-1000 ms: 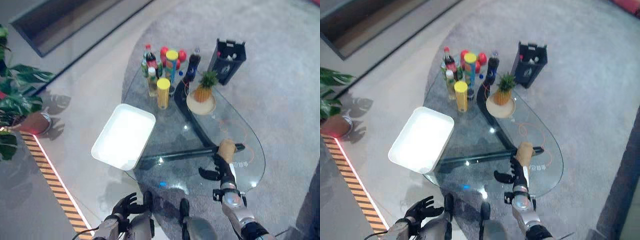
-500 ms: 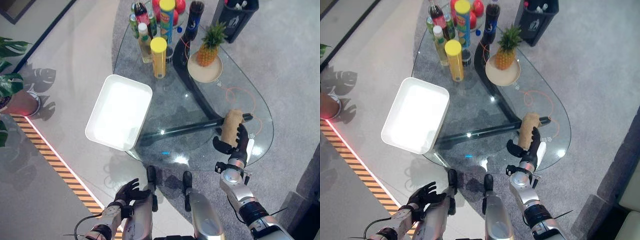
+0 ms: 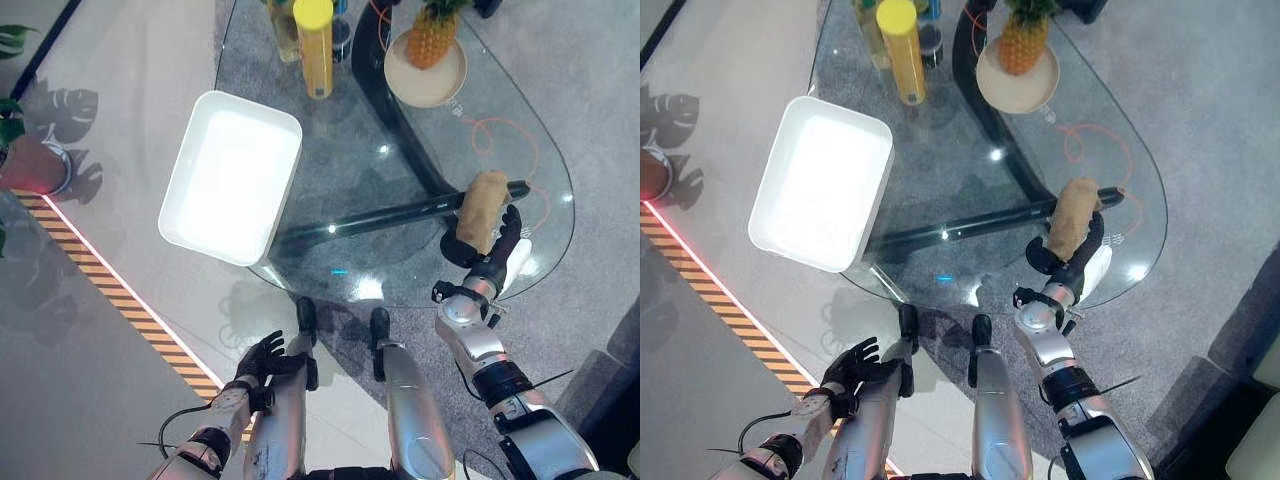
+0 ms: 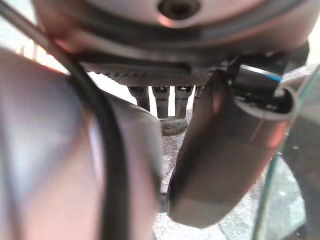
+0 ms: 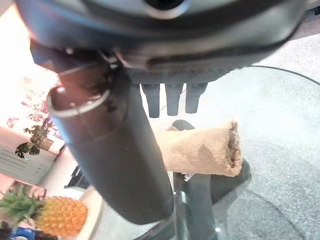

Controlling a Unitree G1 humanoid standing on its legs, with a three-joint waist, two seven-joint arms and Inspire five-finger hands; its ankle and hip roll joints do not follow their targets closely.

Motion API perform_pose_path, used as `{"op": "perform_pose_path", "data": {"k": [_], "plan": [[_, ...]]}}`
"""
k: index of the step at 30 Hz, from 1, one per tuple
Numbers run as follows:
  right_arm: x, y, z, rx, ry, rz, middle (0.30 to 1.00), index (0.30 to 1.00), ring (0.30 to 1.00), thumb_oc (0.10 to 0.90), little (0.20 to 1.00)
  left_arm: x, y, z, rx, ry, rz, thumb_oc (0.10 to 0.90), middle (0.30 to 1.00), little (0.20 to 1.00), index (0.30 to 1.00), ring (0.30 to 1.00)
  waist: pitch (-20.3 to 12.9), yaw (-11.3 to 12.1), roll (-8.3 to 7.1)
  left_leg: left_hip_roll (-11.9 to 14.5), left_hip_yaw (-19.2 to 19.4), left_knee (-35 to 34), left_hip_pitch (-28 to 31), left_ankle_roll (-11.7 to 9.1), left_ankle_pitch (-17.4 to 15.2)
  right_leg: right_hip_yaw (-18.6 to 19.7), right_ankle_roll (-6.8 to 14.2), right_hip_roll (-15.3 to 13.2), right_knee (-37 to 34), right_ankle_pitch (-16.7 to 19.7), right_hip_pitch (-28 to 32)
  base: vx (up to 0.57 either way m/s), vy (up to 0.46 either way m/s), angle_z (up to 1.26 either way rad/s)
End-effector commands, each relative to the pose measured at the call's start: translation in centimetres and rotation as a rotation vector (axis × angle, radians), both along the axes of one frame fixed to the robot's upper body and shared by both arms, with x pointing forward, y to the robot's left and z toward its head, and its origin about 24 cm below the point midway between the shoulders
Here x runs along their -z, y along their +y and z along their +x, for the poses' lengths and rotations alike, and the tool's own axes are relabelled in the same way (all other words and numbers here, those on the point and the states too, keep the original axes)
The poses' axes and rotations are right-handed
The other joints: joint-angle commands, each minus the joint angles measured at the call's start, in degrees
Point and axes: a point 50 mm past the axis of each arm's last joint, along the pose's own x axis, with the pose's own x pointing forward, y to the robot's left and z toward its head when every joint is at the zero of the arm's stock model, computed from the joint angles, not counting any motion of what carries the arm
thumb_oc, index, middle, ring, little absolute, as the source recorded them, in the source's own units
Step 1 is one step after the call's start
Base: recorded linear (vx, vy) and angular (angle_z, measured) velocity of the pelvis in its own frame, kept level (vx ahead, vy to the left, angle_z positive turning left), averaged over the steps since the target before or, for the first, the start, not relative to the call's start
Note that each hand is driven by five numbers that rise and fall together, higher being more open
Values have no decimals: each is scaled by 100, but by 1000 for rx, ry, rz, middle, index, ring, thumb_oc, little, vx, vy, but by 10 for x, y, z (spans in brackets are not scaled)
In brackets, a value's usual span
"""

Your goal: Wipe the table with a cloth and put it in the basket.

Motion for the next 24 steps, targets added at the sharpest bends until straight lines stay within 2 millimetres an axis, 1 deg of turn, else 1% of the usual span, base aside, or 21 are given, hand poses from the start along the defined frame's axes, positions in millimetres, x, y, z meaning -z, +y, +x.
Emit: {"op": "perform_pose_path", "data": {"k": [1, 8, 13, 19, 24], "plan": [[-32, -25, -2, 113, -139, -30, 900, 900, 900, 800, 900, 5, -13, -9, -14, 4, -53, 800, 900, 900, 900, 900, -66, -17, -50, -423, -52, 1130, -335, 312, -774, 66, -126, 266, -1226, 969, 64, 34, 23, 4], [-36, -33, -2, 181, -146, -34, 900, 900, 900, 800, 900, 0, -21, -5, 18, -28, -67, 800, 900, 900, 900, 900, -66, 28, -12, -441, -61, 1243, -789, 320, -727, 5, -105, 251, -1029, 996, -431, 15, 8, 0], [-32, -40, -1, 236, -113, -16, 900, 900, 900, 800, 900, -4, -25, 0, 27, -48, -72, 800, 900, 900, 900, 900, -66, 59, 5, -463, -95, 1406, -1104, 327, -744, -21, -91, 228, -916, 1039, -736, 32, -15, 4], [-26, -42, -1, 259, -100, 23, 900, 900, 900, 800, 900, -8, -28, 4, 34, -65, -80, 800, 900, 900, 900, 900, -66, 75, 45, -485, -135, 1527, -1361, 339, -743, -8, -86, 228, -839, 1091, -1009, 35, -9, 3], [-30, -42, 1, 263, -127, 37, 900, 900, 900, 800, 900, -11, -32, 7, 43, -74, -87, 800, 900, 900, 900, 900, -66, 84, 75, -494, -160, 1597, -1508, 340, -740, 13, -75, 215, -818, 1140, -1160, 0, 0, 0]]}}
